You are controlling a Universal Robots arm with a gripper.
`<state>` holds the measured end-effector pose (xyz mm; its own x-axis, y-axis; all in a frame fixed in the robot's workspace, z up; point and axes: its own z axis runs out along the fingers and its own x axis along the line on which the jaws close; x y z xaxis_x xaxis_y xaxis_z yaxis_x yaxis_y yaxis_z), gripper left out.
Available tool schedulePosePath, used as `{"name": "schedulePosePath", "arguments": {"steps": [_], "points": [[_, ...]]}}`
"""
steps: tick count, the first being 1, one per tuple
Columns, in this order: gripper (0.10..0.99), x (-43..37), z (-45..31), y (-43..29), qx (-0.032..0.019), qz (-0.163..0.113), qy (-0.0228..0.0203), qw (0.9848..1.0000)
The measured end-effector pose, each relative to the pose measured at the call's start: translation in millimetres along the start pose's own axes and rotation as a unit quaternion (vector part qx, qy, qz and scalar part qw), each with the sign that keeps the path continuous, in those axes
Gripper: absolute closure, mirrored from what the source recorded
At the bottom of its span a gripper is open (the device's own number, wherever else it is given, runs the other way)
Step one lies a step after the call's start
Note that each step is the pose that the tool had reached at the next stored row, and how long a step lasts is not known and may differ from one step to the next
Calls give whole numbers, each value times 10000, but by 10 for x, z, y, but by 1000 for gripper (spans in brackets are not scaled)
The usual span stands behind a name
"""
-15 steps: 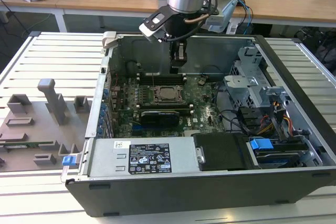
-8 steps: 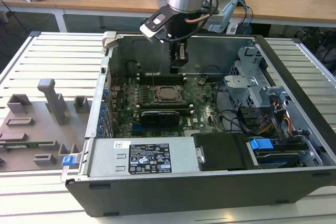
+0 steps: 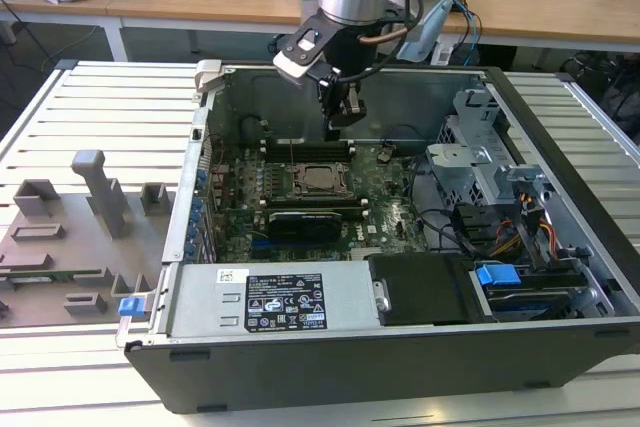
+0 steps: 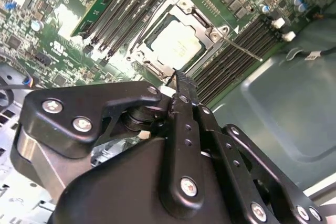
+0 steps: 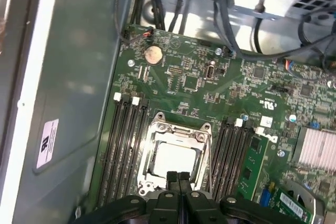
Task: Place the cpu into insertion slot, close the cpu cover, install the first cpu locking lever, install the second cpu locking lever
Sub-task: 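Install the first cpu locking lever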
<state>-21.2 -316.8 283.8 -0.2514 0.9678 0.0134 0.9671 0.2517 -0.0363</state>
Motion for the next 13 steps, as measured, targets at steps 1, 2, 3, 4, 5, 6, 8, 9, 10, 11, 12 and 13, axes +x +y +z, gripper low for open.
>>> {"name": "schedulePosePath", "arguments": {"steps": [1,2,3,4,5,6,8,9,10,11,12,13], "points": [[980,0,0,0,1,-84,-3,10000],[980,0,0,0,4,-274,-10,9996],[980,0,0,0,6,-419,-16,9991],[980,0,0,0,7,-525,-19,9986],[980,0,0,0,8,-601,-22,9982],[980,0,0,0,11,-792,-29,9969],[980,0,0,0,13,-965,-35,9953],[980,0,0,0,15,-1104,-40,9939],[980,0,0,0,17,-1216,-45,9926],[980,0,0,0,17,-1282,-47,9917],[980,0,0,0,18,-1334,-49,9910],[980,0,0,0,20,-1498,-55,9887]]}}
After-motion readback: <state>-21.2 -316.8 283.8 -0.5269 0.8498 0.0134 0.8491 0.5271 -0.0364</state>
